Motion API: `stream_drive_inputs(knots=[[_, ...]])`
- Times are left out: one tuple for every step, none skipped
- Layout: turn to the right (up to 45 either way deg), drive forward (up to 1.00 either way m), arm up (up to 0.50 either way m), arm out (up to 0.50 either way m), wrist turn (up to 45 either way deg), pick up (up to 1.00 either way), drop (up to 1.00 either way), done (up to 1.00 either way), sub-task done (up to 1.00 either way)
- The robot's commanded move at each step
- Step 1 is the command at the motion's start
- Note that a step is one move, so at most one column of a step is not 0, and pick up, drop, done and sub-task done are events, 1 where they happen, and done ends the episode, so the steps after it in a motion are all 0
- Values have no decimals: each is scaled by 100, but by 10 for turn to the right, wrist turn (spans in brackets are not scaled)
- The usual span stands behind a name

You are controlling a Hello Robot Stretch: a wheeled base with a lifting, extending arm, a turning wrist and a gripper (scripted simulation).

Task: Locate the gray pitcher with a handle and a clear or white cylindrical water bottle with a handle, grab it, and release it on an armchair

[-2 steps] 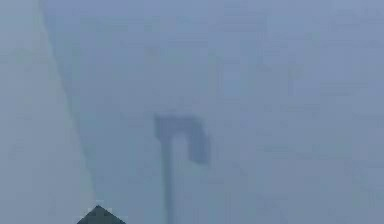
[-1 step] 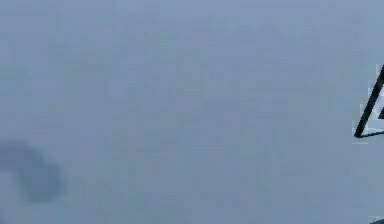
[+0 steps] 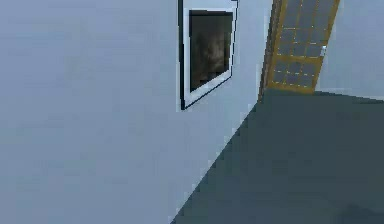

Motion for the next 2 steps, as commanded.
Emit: stream_drive_inputs(knots=[[270,0,0,0,0,0,0,0,0],[0,100,0,0,0,0,0,0,0]])
